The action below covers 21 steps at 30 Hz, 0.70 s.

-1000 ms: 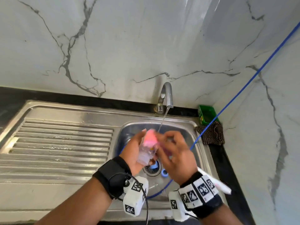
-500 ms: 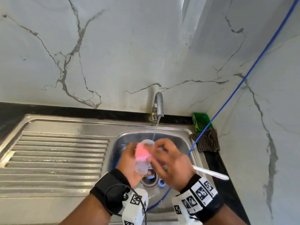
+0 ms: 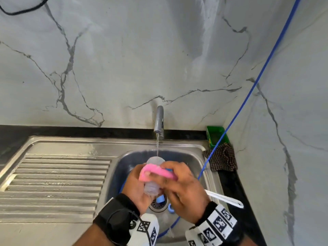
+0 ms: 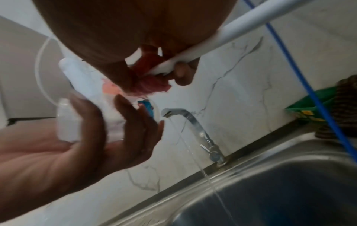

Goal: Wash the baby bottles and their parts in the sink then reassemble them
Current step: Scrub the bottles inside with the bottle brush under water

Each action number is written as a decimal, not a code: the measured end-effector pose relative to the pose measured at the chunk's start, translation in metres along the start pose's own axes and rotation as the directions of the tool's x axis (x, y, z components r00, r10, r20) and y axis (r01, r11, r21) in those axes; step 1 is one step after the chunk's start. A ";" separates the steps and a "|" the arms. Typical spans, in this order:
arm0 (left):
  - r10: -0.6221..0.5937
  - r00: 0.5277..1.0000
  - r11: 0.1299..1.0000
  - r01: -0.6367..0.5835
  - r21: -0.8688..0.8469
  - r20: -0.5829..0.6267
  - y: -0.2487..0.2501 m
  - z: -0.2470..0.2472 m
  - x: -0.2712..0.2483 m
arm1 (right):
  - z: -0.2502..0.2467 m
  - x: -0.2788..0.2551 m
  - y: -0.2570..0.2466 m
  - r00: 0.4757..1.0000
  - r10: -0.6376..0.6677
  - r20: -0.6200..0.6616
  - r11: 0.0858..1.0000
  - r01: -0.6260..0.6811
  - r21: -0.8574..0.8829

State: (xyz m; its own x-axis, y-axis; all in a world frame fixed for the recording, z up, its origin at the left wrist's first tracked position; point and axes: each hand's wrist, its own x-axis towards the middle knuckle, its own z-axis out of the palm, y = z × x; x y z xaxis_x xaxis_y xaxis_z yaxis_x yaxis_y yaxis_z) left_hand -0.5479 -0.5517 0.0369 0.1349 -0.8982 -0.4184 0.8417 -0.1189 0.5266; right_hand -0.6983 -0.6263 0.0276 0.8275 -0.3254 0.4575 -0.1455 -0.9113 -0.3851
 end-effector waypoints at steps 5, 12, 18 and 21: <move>-0.025 0.999 0.999 0.026 0.026 -0.038 0.000 0.002 0.005 | -0.010 0.004 0.017 0.973 0.153 -0.172 0.986 -0.137 0.100; -0.005 1.000 1.000 0.006 0.027 -0.014 -0.001 0.003 -0.004 | -0.008 0.015 0.015 0.955 0.235 -0.182 0.971 -0.223 0.083; -0.009 0.999 0.999 0.007 0.050 0.038 0.013 -0.013 -0.015 | -0.008 0.021 -0.007 0.993 0.078 -0.089 0.997 -0.075 0.031; 0.008 0.999 0.999 -0.009 0.032 0.044 0.017 -0.014 -0.019 | 0.001 0.028 -0.011 0.975 0.186 -0.126 0.981 -0.176 0.082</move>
State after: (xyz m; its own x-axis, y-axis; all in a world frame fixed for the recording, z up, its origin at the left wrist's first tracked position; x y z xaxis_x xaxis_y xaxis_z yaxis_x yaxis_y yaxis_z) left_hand -0.5290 -0.5312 0.0433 0.1184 -0.9167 -0.3816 0.8235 -0.1241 0.5536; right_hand -0.6727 -0.6250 0.0441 0.7112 -0.5181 0.4753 -0.2442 -0.8160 -0.5240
